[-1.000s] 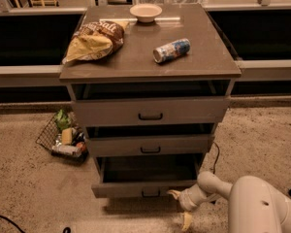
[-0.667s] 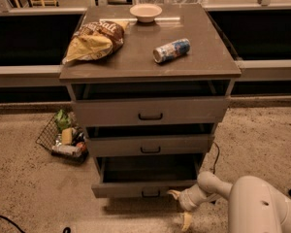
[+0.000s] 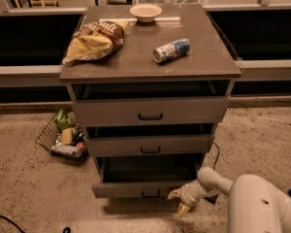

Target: Close bottom drawer

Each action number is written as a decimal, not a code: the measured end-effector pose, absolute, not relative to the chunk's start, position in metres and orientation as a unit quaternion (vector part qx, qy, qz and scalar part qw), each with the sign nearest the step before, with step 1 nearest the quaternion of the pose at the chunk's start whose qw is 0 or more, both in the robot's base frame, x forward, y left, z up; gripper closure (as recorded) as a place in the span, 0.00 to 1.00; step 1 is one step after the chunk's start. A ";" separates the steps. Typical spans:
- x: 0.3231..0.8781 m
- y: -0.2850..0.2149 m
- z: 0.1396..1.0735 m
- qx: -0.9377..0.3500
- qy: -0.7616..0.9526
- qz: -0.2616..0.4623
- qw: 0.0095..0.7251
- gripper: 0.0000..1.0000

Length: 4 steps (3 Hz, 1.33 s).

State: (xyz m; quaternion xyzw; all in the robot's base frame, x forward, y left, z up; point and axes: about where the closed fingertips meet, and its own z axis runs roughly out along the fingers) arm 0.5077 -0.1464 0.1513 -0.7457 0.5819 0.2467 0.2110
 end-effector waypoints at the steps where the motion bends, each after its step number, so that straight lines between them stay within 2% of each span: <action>1: 0.540 -0.159 0.163 -0.751 0.581 0.209 0.234 0.64; 2: 0.560 -0.165 0.168 -0.753 0.578 0.191 0.252 0.87; 3: 0.584 -0.174 0.168 -0.746 0.586 0.171 0.266 0.90; 4: 0.586 -0.175 0.168 -0.745 0.588 0.168 0.268 0.67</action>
Offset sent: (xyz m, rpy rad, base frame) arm 0.1108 -0.0385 0.0349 0.0021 -0.2580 -0.0624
